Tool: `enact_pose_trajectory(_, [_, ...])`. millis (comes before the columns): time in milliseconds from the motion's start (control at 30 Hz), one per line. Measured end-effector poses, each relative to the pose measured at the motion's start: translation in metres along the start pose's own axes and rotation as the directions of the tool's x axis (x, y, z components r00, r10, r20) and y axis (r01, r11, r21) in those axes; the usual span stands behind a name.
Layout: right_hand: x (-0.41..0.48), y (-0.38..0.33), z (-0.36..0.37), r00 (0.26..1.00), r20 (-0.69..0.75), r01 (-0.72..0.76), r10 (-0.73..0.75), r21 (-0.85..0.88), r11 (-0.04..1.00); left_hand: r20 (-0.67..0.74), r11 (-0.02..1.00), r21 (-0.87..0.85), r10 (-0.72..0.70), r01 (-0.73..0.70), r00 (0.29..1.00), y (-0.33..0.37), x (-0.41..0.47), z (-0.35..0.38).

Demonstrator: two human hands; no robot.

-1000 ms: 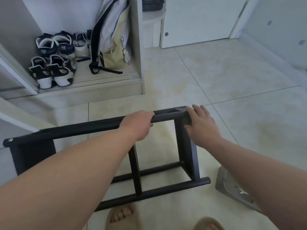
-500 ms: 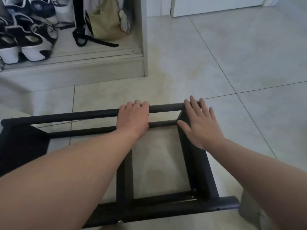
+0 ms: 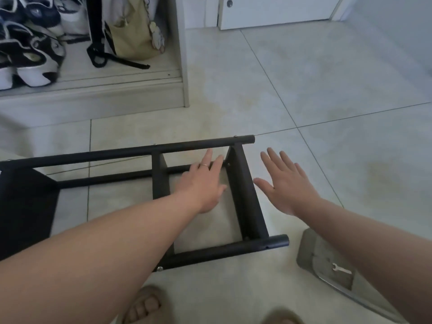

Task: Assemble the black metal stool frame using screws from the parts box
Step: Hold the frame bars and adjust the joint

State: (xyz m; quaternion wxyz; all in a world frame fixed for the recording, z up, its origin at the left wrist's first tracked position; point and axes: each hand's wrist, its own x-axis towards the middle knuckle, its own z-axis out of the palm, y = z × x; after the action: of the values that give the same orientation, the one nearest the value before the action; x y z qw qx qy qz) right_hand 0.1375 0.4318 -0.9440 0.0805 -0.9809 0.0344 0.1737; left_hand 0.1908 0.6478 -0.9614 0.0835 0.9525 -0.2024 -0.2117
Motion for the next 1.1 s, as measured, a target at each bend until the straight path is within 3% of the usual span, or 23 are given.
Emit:
enact_pose_trajectory(233, [-0.100, 0.065, -0.017, 0.997, 0.053, -0.052, 0.057, -0.086, 0.995, 0.021, 0.957, 0.082, 0.277, -0.278, 0.961, 0.086, -0.038, -0.002])
enact_pose_trajectory(333, [-0.138, 0.098, -0.016, 0.996, 0.058, -0.066, 0.073, -0.112, 0.991, 0.065, 0.893, 0.152, 0.419, -0.424, 0.906, 0.123, -0.051, 0.010])
enact_pose_trajectory(567, [-0.186, 0.166, 0.027, 0.957, 0.239, -0.146, 0.165, -0.096, 0.985, 0.190, 0.744, 0.178, 0.616, -0.644, 0.765, 0.200, -0.066, 0.050])
enact_pose_trajectory(733, [-0.179, 0.191, 0.078, 0.897, 0.358, -0.273, 0.258, -0.010, 0.962, 0.336, 0.662, 0.255, 0.623, -0.705, 0.707, 0.219, -0.062, 0.095])
enact_pose_trajectory(867, [-0.164, 0.205, 0.111, 0.834, 0.462, -0.277, 0.301, -0.120, 0.953, 0.387, 0.631, 0.295, 0.608, -0.718, 0.693, 0.217, -0.057, 0.126])
enact_pose_trajectory(933, [-0.158, 0.211, 0.121, 0.814, 0.482, -0.234, 0.324, -0.238, 0.942, 0.361, 0.621, 0.301, 0.628, -0.724, 0.689, 0.213, -0.056, 0.137])
enact_pose_trajectory(1100, [-0.146, 0.231, 0.140, 0.842, 0.474, -0.033, 0.257, -0.431, 0.902, 0.257, 0.596, 0.297, 0.702, -0.746, 0.664, 0.207, -0.050, 0.147])
